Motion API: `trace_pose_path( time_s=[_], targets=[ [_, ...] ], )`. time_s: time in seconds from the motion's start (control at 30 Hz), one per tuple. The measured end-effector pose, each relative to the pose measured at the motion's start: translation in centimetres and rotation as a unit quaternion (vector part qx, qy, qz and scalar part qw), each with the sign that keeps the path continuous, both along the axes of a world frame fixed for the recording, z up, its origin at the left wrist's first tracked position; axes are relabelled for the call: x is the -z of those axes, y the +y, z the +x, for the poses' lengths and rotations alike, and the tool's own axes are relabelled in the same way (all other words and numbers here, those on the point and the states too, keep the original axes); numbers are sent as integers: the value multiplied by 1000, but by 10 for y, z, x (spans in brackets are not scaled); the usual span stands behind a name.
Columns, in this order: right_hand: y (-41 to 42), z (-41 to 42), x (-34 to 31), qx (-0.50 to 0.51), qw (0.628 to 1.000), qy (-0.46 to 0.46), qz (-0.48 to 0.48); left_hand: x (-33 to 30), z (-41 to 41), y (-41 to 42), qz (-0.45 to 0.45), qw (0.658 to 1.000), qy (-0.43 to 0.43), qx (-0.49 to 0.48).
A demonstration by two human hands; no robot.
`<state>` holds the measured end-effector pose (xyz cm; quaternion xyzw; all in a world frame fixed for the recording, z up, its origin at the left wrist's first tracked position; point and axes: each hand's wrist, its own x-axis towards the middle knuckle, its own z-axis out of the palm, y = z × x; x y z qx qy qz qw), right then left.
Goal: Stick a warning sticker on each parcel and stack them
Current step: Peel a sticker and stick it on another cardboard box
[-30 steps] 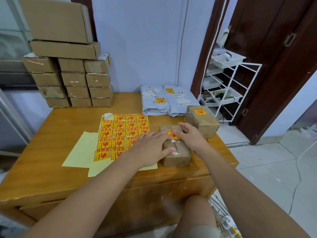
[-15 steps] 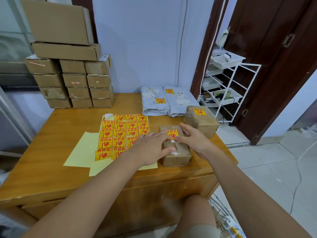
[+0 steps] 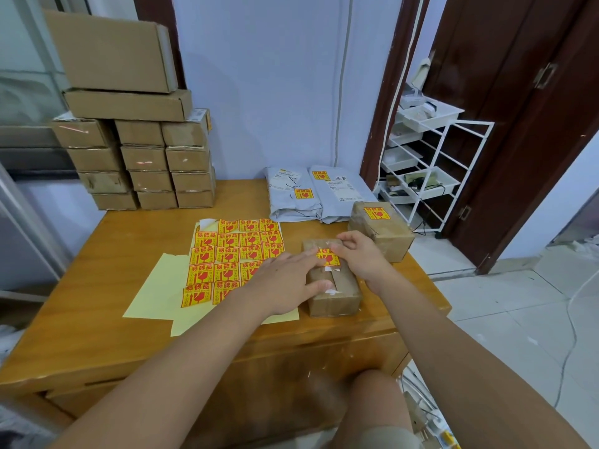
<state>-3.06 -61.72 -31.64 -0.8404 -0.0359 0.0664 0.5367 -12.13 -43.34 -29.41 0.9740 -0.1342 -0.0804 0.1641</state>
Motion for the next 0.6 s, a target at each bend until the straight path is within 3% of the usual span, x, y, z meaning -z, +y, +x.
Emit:
trace_pose_path(
  time_s=[0.27, 0.6],
  targets=[
    [5, -3, -3, 36, 999, 8, -3, 0, 0, 0, -2, 1000, -1, 1],
    [10, -14, -5, 4, 999, -10, -41, 0, -1, -1, 2, 1000, 2, -2]
  ],
)
